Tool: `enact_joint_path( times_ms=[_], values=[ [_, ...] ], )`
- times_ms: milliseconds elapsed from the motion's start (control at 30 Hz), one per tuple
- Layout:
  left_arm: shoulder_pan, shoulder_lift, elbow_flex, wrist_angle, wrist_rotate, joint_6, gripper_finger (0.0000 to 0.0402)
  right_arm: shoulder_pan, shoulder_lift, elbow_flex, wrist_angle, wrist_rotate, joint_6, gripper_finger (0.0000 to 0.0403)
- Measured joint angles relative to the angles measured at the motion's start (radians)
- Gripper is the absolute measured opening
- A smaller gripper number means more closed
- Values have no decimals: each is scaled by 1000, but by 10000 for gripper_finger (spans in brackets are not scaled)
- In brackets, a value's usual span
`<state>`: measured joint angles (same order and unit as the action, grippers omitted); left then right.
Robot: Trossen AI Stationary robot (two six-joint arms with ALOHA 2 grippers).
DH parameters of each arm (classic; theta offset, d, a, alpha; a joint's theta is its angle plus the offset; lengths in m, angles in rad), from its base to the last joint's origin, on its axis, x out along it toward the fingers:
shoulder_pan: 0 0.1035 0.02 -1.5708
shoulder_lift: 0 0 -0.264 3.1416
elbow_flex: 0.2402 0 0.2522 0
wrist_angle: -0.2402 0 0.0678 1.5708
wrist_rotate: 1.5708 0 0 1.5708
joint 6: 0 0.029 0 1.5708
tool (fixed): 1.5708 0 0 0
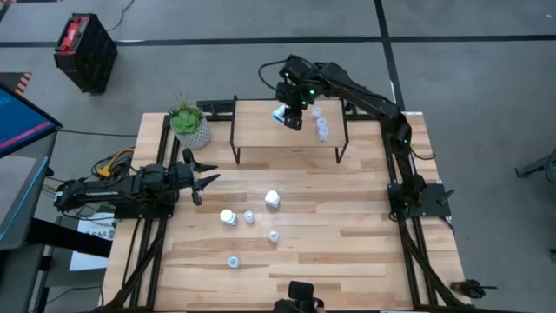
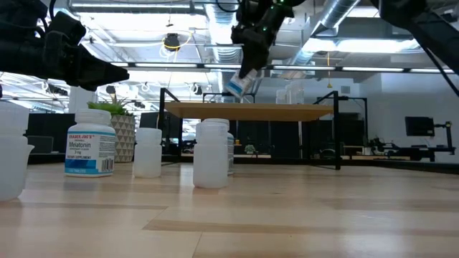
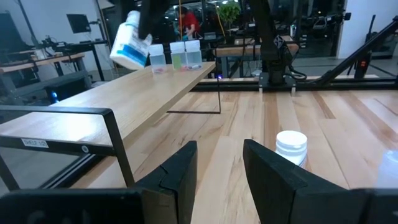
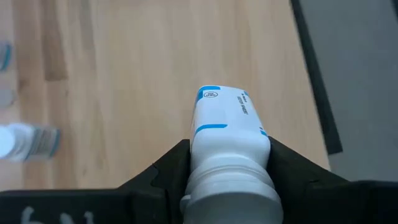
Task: Pick and place medicine bottles onto shelf by color
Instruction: Put the bottom white pill bottle on the shelf
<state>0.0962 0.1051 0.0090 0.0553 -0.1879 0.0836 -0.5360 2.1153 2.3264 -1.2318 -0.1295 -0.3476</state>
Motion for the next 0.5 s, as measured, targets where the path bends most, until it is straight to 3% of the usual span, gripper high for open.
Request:
enact_joint_path(
  times_ms=[500],
  values=[
    [0,0,0,0,1,-27,121,36,0,1,-172,-1,-94,183]
  ],
)
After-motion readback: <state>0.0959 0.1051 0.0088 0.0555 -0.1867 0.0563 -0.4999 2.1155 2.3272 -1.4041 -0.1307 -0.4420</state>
